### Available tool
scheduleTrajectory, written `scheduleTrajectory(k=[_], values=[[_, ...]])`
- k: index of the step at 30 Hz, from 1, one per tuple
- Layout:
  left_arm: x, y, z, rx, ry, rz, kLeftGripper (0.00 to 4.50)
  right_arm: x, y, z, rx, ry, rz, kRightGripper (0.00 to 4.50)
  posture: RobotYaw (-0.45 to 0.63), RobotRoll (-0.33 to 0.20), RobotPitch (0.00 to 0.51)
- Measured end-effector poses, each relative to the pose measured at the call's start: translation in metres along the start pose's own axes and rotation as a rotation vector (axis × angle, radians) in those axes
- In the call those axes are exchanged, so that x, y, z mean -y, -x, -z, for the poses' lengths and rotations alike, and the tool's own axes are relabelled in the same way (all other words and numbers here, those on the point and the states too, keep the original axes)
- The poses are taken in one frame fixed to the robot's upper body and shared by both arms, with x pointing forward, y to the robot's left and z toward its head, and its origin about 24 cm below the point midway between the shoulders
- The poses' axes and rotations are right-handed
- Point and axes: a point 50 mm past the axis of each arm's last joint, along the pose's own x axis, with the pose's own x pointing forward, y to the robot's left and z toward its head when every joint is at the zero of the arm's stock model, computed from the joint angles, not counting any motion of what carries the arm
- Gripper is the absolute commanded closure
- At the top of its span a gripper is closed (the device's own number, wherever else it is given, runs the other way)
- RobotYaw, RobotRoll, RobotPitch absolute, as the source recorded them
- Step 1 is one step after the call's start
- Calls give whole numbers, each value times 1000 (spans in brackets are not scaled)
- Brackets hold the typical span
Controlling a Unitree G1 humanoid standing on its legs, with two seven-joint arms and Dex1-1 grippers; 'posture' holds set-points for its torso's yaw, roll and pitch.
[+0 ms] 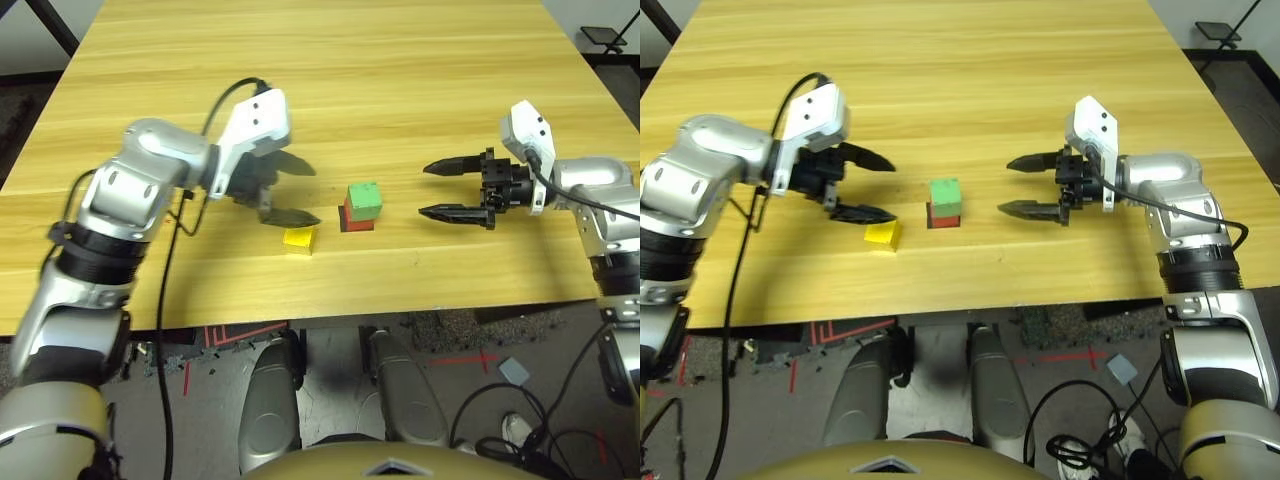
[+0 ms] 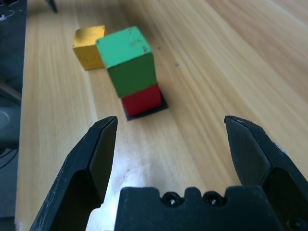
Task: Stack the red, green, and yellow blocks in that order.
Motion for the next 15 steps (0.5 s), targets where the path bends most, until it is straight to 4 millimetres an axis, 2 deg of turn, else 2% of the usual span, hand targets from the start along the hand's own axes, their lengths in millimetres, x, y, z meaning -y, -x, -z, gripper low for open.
scheduleTrajectory(k=[6,10,15], values=[[1,-4,14,16,-9,-14,13,3,-3,-3,6,10,-8,0,55,-15,226],[-3,-10,32,24,17,-30,13,3,-3,-3,4,8,-12,0,41,-24,227],[-4,-19,39,27,-28,-15,13,3,0,-3,-4,7,-13,0,26,-31,225]])
